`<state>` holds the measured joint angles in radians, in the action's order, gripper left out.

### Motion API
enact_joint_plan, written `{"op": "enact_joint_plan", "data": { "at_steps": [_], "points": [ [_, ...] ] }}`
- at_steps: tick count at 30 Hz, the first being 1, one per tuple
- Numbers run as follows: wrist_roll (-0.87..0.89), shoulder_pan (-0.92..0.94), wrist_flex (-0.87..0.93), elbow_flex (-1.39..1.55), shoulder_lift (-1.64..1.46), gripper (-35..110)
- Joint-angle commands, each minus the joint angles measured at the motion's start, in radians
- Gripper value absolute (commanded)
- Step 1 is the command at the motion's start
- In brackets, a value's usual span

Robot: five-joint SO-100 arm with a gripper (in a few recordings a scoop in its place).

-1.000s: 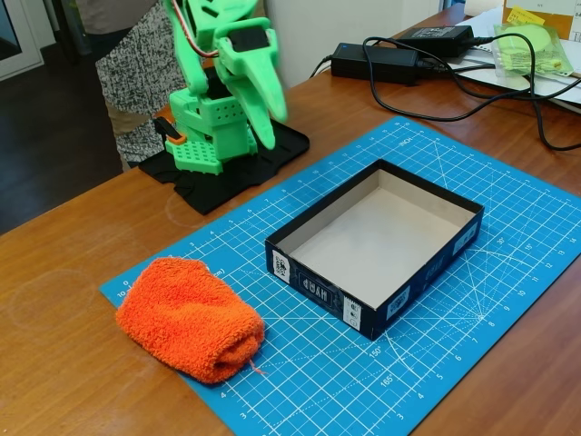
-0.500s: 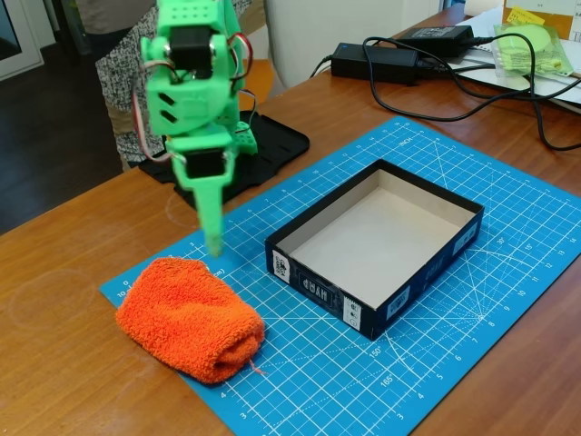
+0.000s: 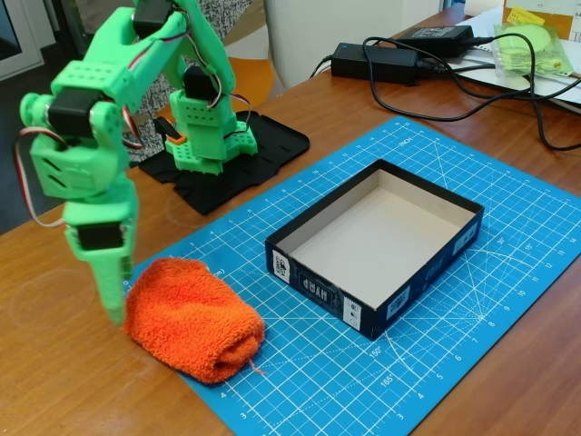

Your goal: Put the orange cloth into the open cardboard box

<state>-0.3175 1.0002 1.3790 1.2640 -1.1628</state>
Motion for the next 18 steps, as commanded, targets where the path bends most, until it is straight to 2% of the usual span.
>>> {"op": "enact_joint_plan", "data": {
  "at_steps": [1,8,11,18],
  "points": [
    [0.0,-0.071,0.005,0.025,-0.066,37],
    [0.074,-0.206,0.012,0.147,-0.241,37],
    [0.091,-0.213,-0.061,0.186,-0.207,37],
    [0.063,-0.187,-0.054,0.167,-0.057,37]
  ]
}}
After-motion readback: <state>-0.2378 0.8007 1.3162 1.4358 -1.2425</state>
